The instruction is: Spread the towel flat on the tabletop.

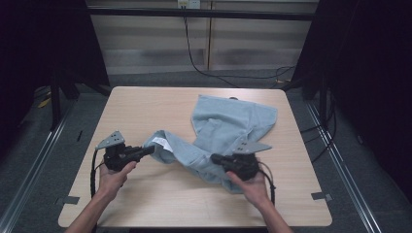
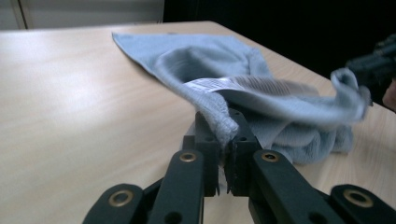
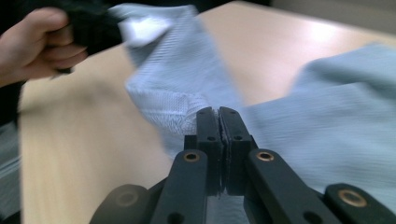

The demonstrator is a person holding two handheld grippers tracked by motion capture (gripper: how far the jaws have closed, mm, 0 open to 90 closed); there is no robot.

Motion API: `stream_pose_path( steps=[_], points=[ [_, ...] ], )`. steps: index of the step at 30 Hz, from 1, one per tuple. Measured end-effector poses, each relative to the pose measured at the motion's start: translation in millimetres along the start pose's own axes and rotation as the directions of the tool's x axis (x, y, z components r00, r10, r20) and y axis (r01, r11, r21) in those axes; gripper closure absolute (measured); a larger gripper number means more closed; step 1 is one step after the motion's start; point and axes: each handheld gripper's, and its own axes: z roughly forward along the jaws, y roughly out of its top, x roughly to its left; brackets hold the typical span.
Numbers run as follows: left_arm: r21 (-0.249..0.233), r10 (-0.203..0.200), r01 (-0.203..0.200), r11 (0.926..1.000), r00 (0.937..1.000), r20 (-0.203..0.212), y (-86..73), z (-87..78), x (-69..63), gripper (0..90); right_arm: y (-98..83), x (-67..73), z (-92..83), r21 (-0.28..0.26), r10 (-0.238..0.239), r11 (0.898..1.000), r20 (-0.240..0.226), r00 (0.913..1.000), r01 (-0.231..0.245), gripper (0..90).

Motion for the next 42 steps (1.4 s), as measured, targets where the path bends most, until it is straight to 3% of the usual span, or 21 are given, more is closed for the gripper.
stream_pose_path(
  steps=[3, 5, 8, 16, 17, 18, 19, 20, 21, 22, 23, 24, 26, 29, 30, 31, 34, 38, 39, 40, 42],
  points=[
    [-0.017, 0.020, -0.020, 0.9997, 0.9997, -0.012, 10.8, -3.6, -0.7, 86.1, 10.6, -14.4, -16.1, -0.035, 0.021, 0.999, 0.041, 0.9989, -0.019, 88.2],
    [-0.039, 0.032, -0.033, 0.9987, 0.9990, -0.032, 25.8, -8.3, -0.3, 86.3, 33.2, -33.8, -39.3, -0.097, 0.047, 0.995, 0.102, 0.9936, -0.038, 88.3],
    [-0.083, 0.059, -0.065, 0.9944, 0.9950, -0.080, 62.2, -19.7, 2.0, 86.4, 60.3, -48.1, -58.9, -0.168, 0.072, 0.985, 0.138, 0.9878, -0.048, 88.4],
    [-0.162, 0.118, -0.139, 0.9769, 0.9841, -0.133, 131.9, -29.8, -3.9, 86.4, 145.3, -64.8, -87.3, -0.276, 0.029, 0.961, 0.232, 0.9723, 0.037, 88.5],
    [-0.162, 0.118, -0.139, 0.9769, 0.9841, -0.133, 131.9, -29.8, -3.9, 86.4, 145.3, -64.8, -87.3, -0.276, 0.029, 0.961, 0.232, 0.9723, 0.037, 88.5],
    [-0.199, 0.126, -0.151, 0.9683, 0.9831, -0.132, 151.9, -34.3, -8.4, 86.4, 168.8, -66.3, -97.0, -0.319, 0.023, 0.946, 0.244, 0.9694, 0.058, 88.5],
    [-0.199, 0.126, -0.151, 0.9683, 0.9831, -0.132, 151.9, -34.3, -8.4, 86.3, 179.6, -66.0, -102.4, -0.339, 0.015, 0.938, 0.248, 0.9687, 0.072, 88.6],
    [-0.214, 0.141, -0.168, 0.9622, 0.9805, -0.138, 161.5, -37.9, -12.1, 86.3, 188.6, -64.1, -108.1, -0.359, 0.007, 0.929, 0.256, 0.9668, 0.089, 88.5],
    [-0.259, 0.152, -0.182, 0.9486, 0.9797, -0.131, 174.5, -46.5, -21.9, 86.3, 195.7, -61.2, -113.7, -0.378, 0.002, 0.921, 0.253, 0.9674, 0.097, 88.5],
    [-0.259, 0.152, -0.182, 0.9486, 0.9797, -0.131, 174.5, -46.5, -21.9, 86.3, 199.5, -57.4, -118.8, -0.394, -0.005, 0.913, 0.251, 0.9680, 0.107, 88.5],
    [-0.267, 0.185, -0.208, 0.9409, 0.9768, -0.107, 174.7, -54.5, -32.2, 86.3, 199.5, -53.3, -123.5, -0.409, -0.006, 0.906, 0.242, 0.9703, 0.108, 88.5],
    [-0.267, 0.185, -0.208, 0.9409, 0.9768, -0.107, 174.7, -54.5, -32.2, 86.2, 195.4, -49.8, -126.6, -0.414, -0.007, 0.905, 0.224, 0.9746, 0.101, 88.5],
    [-0.213, 0.232, -0.242, 0.9464, 0.9700, -0.071, 149.9, -56.5, -41.3, 86.1, 176.0, -42.5, -128.5, -0.385, -0.022, 0.916, 0.227, 0.9735, 0.111, 88.5],
    [-0.156, 0.216, -0.216, 0.9639, 0.9763, -0.016, 104.6, -52.7, -40.9, 85.9, 121.9, -34.2, -124.6, -0.316, -0.038, 0.944, 0.194, 0.9804, 0.099, 88.4],
    [-0.156, 0.216, -0.216, 0.9639, 0.9763, -0.016, 104.6, -52.7, -40.9, 85.8, 100.0, -31.1, -122.8, -0.295, -0.010, 0.953, 0.169, 0.9855, 0.060, 88.5],
    [-0.120, 0.174, -0.169, 0.9783, 0.9844, 0.029, 69.3, -48.5, -38.6, 85.8, 77.3, -29.0, -121.3, -0.271, -0.002, 0.962, 0.158, 0.9874, 0.046, 88.4],
    [-0.048, 0.125, -0.121, 0.9915, 0.9889, 0.081, 24.6, -42.1, -39.5, 85.7, 14.2, -20.0, -114.5, -0.203, 0.052, 0.979, 0.100, 0.9936, -0.031, 88.4],
    [0.022, 0.098, -0.102, 0.9946, 0.9844, 0.146, -18.0, -44.8, -52.7, 85.3, -49.5, -4.0, -111.3, -0.123, 0.126, 0.985, 0.054, 0.9906, -0.118, 88.4],
    [0.022, 0.098, -0.102, 0.9946, 0.9844, 0.146, -18.0, -44.8, -52.7, 85.0, -49.5, -4.0, -111.3, -0.123, 0.126, 0.985, 0.054, 0.9906, -0.118, 88.4],
    [0.040, 0.090, -0.098, 0.9944, 0.9827, 0.162, -27.7, -46.2, -55.8, 84.9, -73.8, 5.0, -109.9, -0.059, 0.145, 0.988, 0.042, 0.9885, -0.143, 88.3],
    [0.108, 0.075, -0.098, 0.9893, 0.9779, 0.195, -54.5, -49.6, -64.7, 83.9, -93.1, 13.6, -108.4, 0.024, 0.152, 0.988, 0.039, 0.9876, -0.153, 88.1]
  ],
)
